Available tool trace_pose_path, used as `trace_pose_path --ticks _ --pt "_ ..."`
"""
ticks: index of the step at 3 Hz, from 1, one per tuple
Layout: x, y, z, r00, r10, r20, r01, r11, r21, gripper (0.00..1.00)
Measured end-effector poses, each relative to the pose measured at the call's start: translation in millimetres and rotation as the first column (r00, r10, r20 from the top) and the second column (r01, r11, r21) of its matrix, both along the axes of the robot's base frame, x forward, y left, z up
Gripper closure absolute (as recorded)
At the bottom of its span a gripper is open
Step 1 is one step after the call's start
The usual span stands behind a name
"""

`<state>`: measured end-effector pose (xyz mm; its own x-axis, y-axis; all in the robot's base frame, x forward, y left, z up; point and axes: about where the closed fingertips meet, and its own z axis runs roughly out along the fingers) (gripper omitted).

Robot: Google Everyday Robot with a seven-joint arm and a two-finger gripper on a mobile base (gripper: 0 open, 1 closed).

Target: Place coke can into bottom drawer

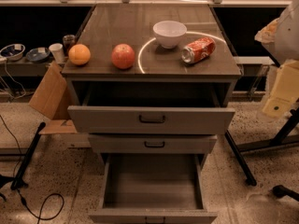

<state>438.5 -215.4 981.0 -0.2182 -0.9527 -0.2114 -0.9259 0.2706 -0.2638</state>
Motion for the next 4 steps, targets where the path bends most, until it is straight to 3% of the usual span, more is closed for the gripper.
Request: trace_pose_path --ticks 1,2,3,4 --pt "0 0 0 1.0 0.0 0.0 0.0 1.0 0.0 0.0" --pt "23 2 5 0.9973 0.05 0.053 -0.048 0.998 -0.035 0.0" --pt "82 1 9 0.9839 0.126 0.127 -0.114 0.989 -0.096 0.0" --pt "131 4 5 0.9773 0.141 0.158 -0.123 0.986 -0.117 0.0"
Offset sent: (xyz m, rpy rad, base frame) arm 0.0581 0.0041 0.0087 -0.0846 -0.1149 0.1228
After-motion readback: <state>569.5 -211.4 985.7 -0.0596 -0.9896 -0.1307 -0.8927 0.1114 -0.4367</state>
